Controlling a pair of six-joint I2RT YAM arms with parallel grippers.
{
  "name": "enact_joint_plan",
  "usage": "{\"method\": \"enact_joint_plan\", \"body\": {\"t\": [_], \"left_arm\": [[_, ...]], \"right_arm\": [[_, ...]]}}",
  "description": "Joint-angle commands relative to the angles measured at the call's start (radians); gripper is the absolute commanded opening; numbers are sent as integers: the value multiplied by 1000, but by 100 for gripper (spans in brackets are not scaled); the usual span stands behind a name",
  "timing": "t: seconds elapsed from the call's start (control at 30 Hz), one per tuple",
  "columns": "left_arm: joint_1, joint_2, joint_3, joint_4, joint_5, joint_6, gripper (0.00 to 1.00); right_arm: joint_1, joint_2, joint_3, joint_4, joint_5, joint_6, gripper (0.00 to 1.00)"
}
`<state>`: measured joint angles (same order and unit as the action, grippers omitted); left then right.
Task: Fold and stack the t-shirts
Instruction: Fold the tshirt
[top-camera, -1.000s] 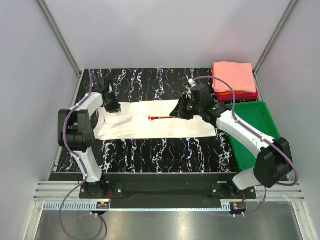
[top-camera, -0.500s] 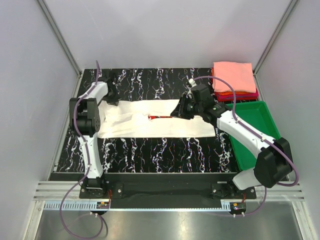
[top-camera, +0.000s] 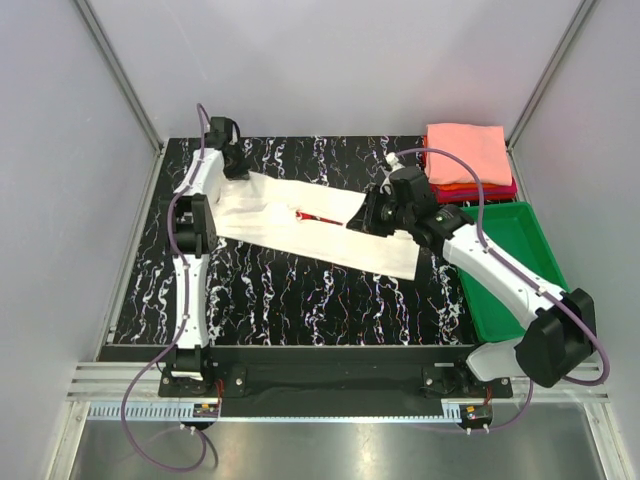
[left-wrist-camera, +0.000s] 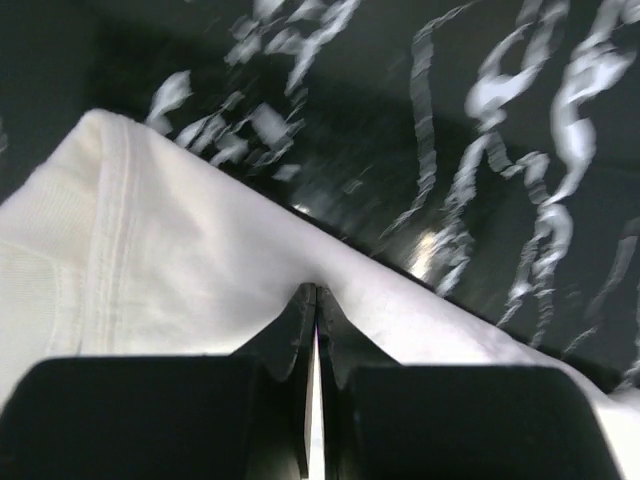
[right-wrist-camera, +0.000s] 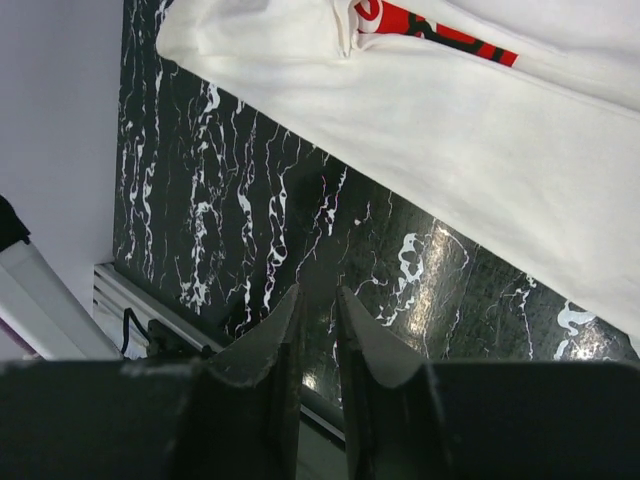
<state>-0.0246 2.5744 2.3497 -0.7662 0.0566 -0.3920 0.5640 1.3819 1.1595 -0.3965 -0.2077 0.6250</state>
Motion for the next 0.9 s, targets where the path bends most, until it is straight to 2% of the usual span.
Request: {"method": "enact_joint_plan", "body": {"t": [0.0,0.07,0.2,0.33,0.43,0.5,0.63,0.7,0.87], "left_arm": [[-9,39,56,216,213,-70,4],[-18,41,43,350,262,-93,4],[-15,-3,39,441,380,-131,9],[-15,-220,-114,528,379,-85,14],[8,-388,-313,509,325,-57,19],[23,-466,-410,490,290,-73,20],[113,-652,-697,452,184,-64,20],[135,-675,-746,430,126,-54,20],[193,-657,-834,338,92,-61,15]], "right_arm": [[-3,-38,80,-2,60,-15,25],[-4,-31,101,-28,79,-30,26],[-4,8,164,-87,126,-51,26],[-4,31,125,-110,198,-94,28],[-4,57,62,-145,275,-142,31],[-12,87,33,-174,321,-154,32],[-27,129,-10,-203,349,-165,30],[-42,155,-40,-203,353,-162,29],[-87,184,-84,-202,314,-160,26]]}}
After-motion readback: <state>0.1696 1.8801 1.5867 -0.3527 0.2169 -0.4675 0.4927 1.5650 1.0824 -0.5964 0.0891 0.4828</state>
